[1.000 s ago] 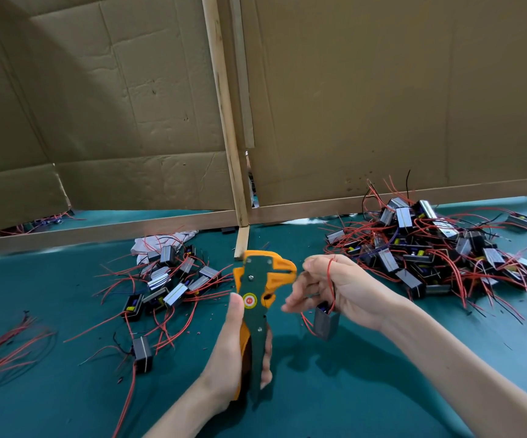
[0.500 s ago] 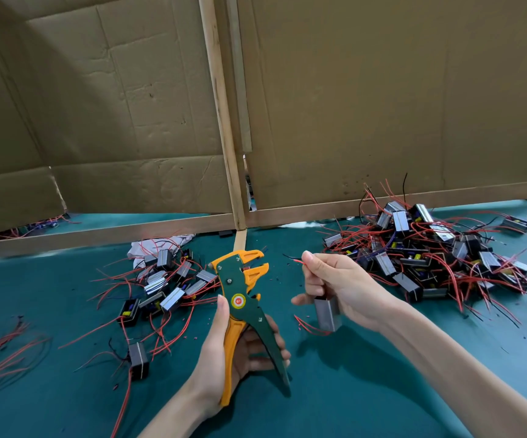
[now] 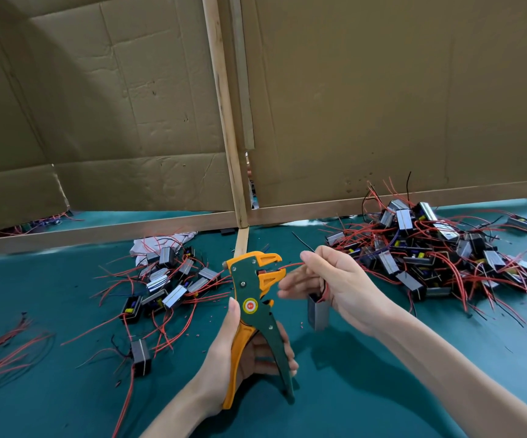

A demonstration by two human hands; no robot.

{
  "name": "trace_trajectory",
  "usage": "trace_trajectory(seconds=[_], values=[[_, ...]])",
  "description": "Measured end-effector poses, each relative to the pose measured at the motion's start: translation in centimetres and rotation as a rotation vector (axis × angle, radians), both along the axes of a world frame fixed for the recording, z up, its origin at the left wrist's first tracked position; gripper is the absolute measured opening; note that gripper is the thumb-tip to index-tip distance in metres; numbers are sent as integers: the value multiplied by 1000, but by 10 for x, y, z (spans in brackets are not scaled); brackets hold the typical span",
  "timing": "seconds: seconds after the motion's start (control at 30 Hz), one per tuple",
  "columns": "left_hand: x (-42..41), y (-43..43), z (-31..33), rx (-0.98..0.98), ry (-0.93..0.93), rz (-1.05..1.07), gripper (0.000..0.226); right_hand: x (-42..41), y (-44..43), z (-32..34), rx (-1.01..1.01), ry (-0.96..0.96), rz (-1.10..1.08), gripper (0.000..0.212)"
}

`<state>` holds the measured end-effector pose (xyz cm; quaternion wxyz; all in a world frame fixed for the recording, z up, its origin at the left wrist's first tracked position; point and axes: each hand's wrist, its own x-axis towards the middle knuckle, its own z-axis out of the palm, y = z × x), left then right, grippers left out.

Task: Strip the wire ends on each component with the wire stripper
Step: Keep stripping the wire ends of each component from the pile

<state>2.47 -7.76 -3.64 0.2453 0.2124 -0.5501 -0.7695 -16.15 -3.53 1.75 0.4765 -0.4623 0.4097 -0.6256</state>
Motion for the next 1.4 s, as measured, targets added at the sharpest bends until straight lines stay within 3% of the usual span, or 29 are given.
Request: trace_trajectory(seconds=[0.37,0.57,0.7,0.83,1.0,1.07,1.2,1.27,1.4], values=[[1,-1,-4,21,-3,0,86,5,1,-2,-11,-23,-21,25],[-2,3,-7,21,-76,233,85,5,0,-5,-9,3,16,15],[-2,2,-9,13,-49,199,89,4,-1,-5,40,9,25,18],[-3,-2,-6,35,38,100,88,-5,0,-1,51,133,-113,24],[-2,-7,-7,43,59,159,88,-22,-3,22,32,241,-309,27],[-1,-8,-6,53,74,183,88,-36,-10,38,24,385,-452,28],[-1,-8,-6,60,82,202,87,-82,-32,64,-78,1023,-870,26],[0,-8,-7,58,77,201,88,-112,-44,66,-88,1224,-1030,24],[0,-7,-6,63,83,195,87,-165,-62,44,273,1477,-975,45]])
